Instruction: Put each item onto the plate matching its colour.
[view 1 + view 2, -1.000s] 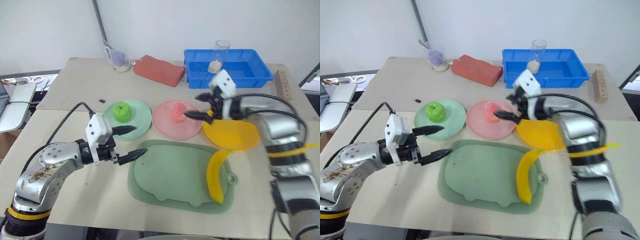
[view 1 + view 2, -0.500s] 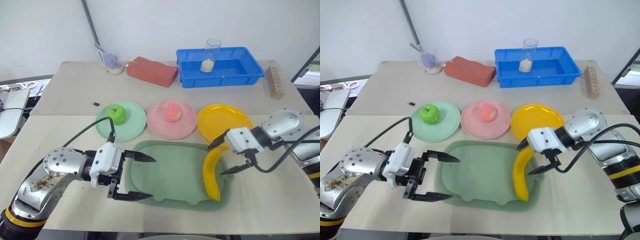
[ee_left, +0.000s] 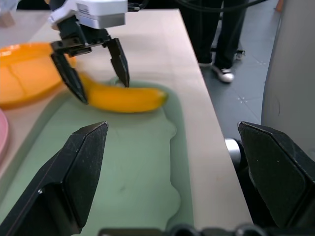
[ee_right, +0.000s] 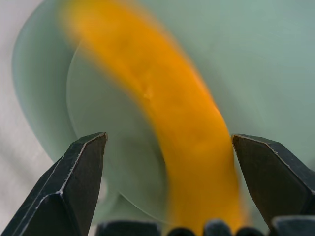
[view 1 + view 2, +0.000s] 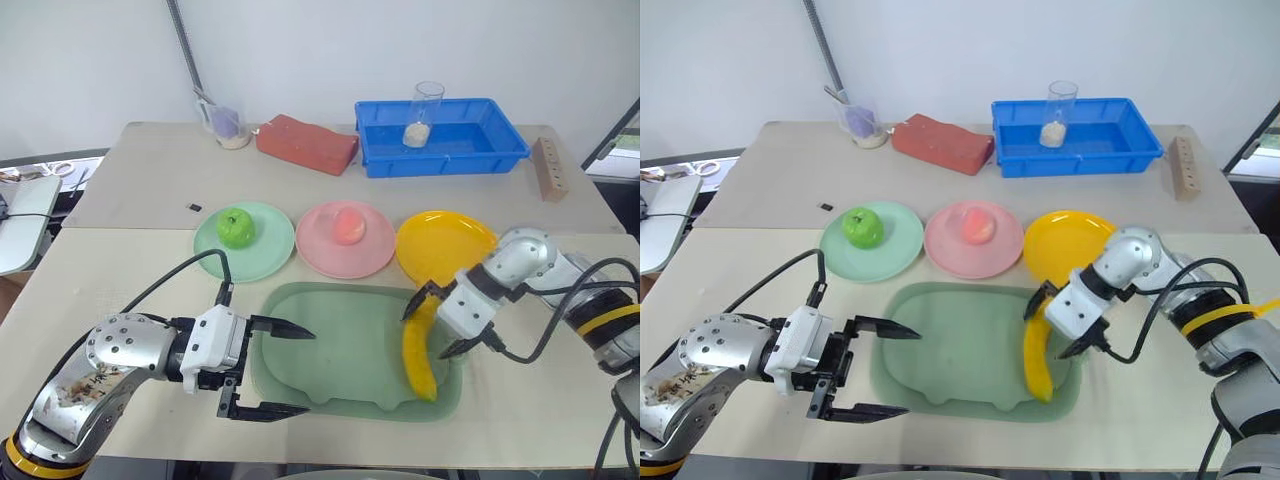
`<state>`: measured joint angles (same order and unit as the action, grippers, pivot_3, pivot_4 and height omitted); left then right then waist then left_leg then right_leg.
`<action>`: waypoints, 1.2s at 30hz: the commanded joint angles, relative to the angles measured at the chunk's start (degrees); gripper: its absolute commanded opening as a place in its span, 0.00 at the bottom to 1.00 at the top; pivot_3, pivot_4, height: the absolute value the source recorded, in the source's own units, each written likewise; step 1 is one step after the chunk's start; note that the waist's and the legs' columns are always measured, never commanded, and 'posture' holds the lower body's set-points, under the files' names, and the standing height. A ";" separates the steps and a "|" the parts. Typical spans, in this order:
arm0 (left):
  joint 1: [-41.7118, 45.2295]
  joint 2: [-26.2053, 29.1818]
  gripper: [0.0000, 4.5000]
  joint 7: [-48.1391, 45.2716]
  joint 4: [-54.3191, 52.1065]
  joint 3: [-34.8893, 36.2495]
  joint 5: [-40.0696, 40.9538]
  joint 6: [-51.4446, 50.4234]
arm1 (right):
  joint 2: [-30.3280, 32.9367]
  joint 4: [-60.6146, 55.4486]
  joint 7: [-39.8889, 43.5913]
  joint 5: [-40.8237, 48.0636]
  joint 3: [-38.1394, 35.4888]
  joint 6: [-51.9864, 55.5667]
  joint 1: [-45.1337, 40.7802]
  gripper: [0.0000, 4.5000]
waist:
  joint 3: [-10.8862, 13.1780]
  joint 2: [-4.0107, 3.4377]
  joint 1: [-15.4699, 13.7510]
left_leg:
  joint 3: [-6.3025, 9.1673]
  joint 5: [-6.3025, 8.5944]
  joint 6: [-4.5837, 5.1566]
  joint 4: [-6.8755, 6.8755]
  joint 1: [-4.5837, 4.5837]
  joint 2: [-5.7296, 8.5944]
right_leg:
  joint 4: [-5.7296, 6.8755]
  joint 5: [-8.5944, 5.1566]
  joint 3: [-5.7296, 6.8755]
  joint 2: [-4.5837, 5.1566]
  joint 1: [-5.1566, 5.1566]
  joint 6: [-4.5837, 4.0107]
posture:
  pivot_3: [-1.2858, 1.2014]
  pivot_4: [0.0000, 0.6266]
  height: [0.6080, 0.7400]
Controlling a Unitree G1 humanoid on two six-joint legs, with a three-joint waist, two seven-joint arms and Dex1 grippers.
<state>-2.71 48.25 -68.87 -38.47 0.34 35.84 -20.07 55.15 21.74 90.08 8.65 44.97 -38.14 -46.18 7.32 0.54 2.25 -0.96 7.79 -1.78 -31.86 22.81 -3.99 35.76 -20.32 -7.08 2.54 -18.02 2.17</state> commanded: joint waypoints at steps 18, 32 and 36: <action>11.81 -3.27 1.00 8.81 6.21 1.77 1.91 -5.11 | 9.45 -17.22 -7.10 24.36 -17.90 34.57 4.26 0.31 | -0.09 -0.21 -1.08 | 0.04 0.01 0.02 -0.02 0.00 -0.01 | 0.12 0.02 0.04 -0.03 0.15 0.02 | 0.52 0.24 1.00; 26.13 -14.38 1.00 16.32 12.85 -4.53 0.75 -10.56 | 2.35 2.14 -31.47 6.06 -30.47 60.51 3.09 0.31 | -0.04 -0.15 -1.32 | 0.10 0.00 0.02 -0.18 0.36 0.06 | 0.11 0.10 0.04 -0.12 -0.11 0.19 | 0.52 0.24 1.00; 26.91 -14.78 1.00 16.27 13.64 -4.95 0.07 -10.32 | -0.98 7.33 -33.58 0.85 -30.81 60.84 1.31 0.31 | -0.05 -0.28 -1.11 | 0.10 -0.01 0.01 -0.18 0.35 0.06 | 0.14 0.11 0.01 -0.16 -0.12 0.21 | 0.52 0.24 1.00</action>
<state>23.48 33.45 -52.49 -24.45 -5.13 36.00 -31.10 54.28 28.20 57.65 11.35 15.74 22.87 -42.86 7.27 0.26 1.14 -0.84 7.78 -1.77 -32.04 23.16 -3.93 35.91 -20.21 -7.06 2.37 -18.14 2.38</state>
